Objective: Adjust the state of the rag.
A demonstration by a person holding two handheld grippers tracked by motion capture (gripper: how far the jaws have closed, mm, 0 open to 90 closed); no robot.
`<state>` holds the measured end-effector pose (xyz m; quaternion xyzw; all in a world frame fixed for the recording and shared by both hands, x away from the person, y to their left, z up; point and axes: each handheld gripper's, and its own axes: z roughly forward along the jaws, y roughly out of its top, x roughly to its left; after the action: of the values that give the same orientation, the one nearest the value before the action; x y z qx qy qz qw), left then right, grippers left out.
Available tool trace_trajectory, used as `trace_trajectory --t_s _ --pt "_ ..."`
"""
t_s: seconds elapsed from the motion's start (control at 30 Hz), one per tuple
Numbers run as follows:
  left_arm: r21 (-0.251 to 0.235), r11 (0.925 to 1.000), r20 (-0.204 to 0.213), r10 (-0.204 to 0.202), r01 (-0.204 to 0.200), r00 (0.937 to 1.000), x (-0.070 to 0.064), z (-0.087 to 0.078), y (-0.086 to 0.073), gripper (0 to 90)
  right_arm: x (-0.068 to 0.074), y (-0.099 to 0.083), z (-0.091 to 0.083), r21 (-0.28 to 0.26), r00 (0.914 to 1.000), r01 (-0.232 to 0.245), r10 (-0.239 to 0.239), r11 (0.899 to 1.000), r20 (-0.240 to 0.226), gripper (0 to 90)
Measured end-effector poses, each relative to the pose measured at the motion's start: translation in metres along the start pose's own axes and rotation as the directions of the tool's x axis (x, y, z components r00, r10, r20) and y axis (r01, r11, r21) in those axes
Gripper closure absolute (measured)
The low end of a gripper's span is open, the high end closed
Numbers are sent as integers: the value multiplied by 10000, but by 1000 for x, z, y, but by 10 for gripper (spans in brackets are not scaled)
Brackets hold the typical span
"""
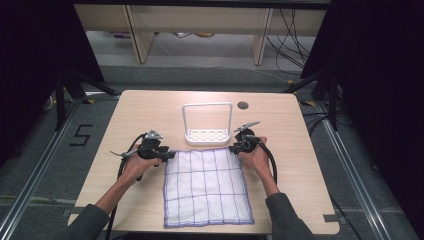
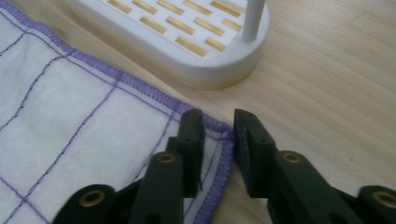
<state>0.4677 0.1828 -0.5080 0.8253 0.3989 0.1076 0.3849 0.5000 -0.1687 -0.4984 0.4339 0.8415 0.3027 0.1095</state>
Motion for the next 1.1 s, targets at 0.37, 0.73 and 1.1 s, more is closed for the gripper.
trace_trajectory --t_s 0.37,0.73,1.1 --pt "-246 9987 5 456 -456 9990 -5 -3 7 853 3 3 -15 -270 9996 225 -229 9994 -137 879" --pt "-1333 9873 -50 868 -867 9962 -11 -34 36 854 8 13 -56 -1235 9967 797 -812 9891 -71 881" --pt "-2346 9619 384 1532 -1401 9874 -34 -78 36 853 26 8 -110 -2333 9896 1348 -1427 9630 -171 882"
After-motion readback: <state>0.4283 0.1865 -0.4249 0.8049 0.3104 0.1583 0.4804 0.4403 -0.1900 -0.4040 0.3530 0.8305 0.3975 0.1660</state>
